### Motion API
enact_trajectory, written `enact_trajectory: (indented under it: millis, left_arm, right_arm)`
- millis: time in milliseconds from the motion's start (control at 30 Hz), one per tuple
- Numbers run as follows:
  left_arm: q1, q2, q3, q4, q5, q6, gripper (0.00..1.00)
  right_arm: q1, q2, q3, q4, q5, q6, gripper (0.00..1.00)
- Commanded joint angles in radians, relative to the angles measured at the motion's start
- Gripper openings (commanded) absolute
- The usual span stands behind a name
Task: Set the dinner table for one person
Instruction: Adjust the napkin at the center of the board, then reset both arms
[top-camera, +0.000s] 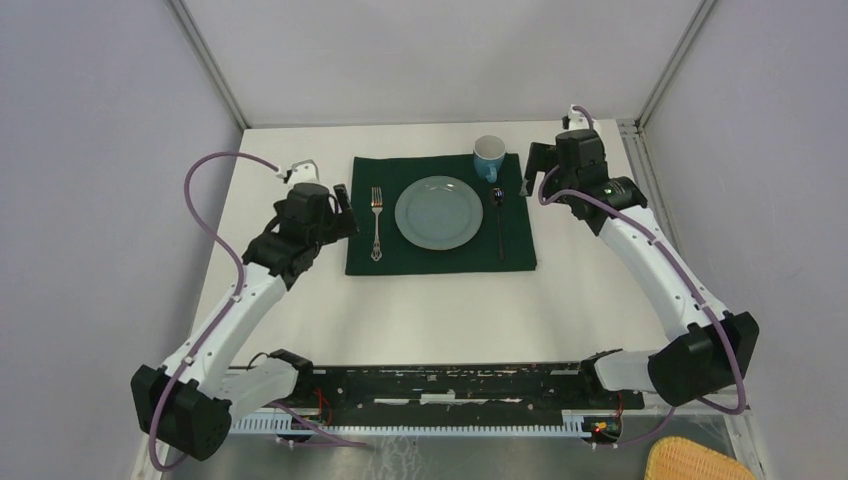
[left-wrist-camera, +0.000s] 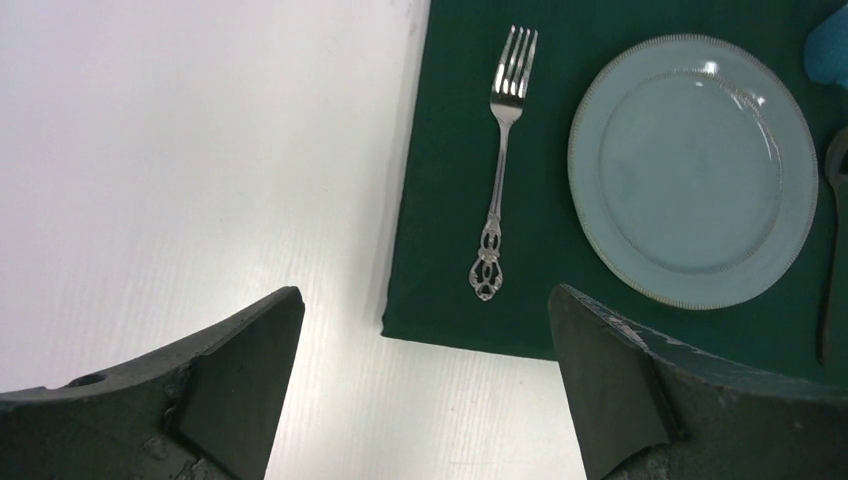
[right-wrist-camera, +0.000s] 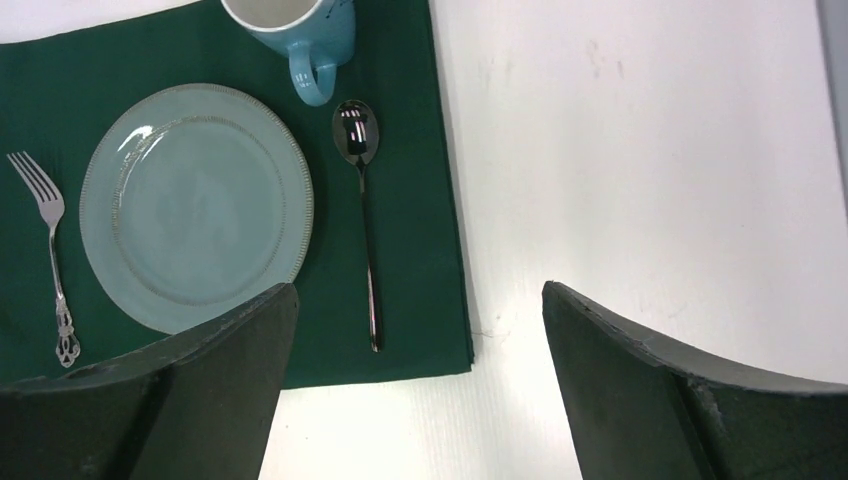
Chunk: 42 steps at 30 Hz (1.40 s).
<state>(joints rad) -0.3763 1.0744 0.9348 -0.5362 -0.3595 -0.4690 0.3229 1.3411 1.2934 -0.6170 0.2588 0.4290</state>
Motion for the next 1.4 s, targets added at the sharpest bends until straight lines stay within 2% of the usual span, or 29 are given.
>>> enact_trajectory:
  millis: [0,200,333,400,467,667,833,1000,1100,1300,1367]
  left_arm:
    - [0.005,-0.100,0.025,0.026,-0.097,0.123,1.00]
    - [0.004,-0.163,-0.026,0.061,-0.023,0.215,1.00]
    - [0.005,-0.185,-0.087,0.135,-0.041,0.292,1.00]
    - [0.005,-0.187,-0.115,0.175,-0.099,0.294,1.00]
    - [0.006,-0.183,-0.159,0.237,-0.128,0.304,1.00]
    - [0.006,-0.125,-0.287,0.465,-0.169,0.358,1.00]
    - [0.034,-0.022,-0.341,0.650,-0.157,0.351,1.00]
    - [0.118,0.033,-0.376,0.806,-0.089,0.320,1.00]
    - [0.151,0.041,-0.379,0.846,-0.121,0.305,1.00]
    - [0.162,0.033,-0.401,0.896,-0.137,0.363,1.00]
    - [0.162,-0.003,-0.449,0.962,-0.144,0.376,1.00]
  right_arm:
    - [-0.001,-0.079,-0.007,-0.023,0.086,-0.021,0.98]
    - [0.000,-0.198,-0.109,0.068,0.041,-0.090,0.98]
    - [-0.001,-0.318,-0.299,0.296,0.052,-0.180,0.98]
    - [0.000,-0.360,-0.386,0.410,0.040,-0.232,0.98]
    - [0.000,-0.379,-0.447,0.453,0.053,-0.241,0.98]
    - [-0.002,-0.345,-0.494,0.488,0.067,-0.285,0.98]
    - [-0.002,-0.361,-0.587,0.645,0.047,-0.299,0.98]
    - [-0.006,-0.394,-0.677,0.778,0.135,-0.349,0.98]
    - [-0.022,-0.395,-0.705,0.819,0.151,-0.366,0.98]
    - [-0.048,-0.348,-0.730,0.893,0.064,-0.350,0.98]
    - [-0.063,-0.311,-0.725,0.905,0.041,-0.332,0.98]
